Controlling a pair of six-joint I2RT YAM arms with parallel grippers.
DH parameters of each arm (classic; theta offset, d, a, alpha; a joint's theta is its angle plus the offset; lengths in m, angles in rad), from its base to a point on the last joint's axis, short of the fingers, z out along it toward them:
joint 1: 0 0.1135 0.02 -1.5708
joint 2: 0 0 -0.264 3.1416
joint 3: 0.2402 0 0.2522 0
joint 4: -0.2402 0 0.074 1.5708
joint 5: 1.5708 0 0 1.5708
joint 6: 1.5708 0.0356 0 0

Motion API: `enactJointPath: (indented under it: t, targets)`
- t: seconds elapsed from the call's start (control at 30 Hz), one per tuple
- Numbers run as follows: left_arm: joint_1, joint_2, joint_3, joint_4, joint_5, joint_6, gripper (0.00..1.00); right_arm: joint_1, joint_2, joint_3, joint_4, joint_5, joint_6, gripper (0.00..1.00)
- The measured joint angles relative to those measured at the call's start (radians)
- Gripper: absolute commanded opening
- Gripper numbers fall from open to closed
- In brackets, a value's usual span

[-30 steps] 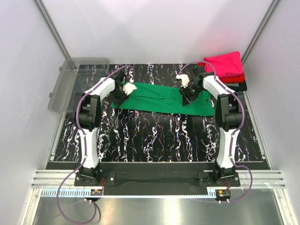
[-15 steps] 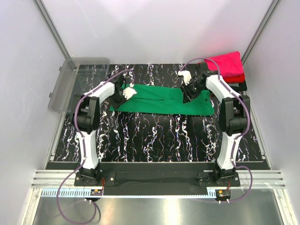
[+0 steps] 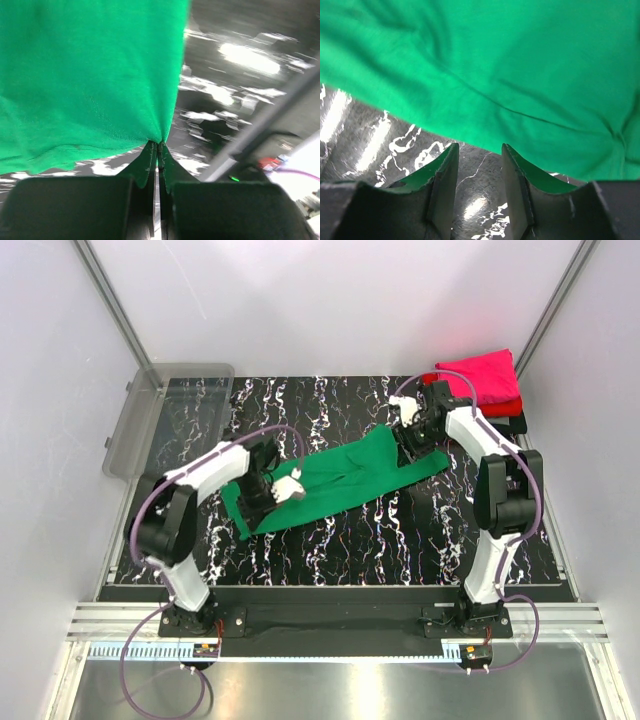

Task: Fold and stack the t-shirts
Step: Fold the tshirt

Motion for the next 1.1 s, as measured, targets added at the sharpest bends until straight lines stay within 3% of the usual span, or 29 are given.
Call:
enactJointPath:
  t: [0.2,0.6,0.87,1.1]
  targets:
    - [-0.121,-0.162,-0.082,-0.11,0.105,-0.006,0.01,-0.003,0.068,0.058,0.018,0.037,0.079,0.47]
    - [-0.317,-0.169,-0.08,-0.16,0.239,-0.065,0.02,0.064,0.271,0.201,0.053,0.137,0.164,0.47]
    - [-0.403,-0.06,0.015,-0.168,0.312,-0.094,0.02,0.126,0.425,0.442,0.059,0.135,0.206,0.49]
    - [-0.437,0.091,0.163,-0.141,0.338,-0.115,0.01,0.132,0.613,0.747,0.082,0.137,0.222,0.58]
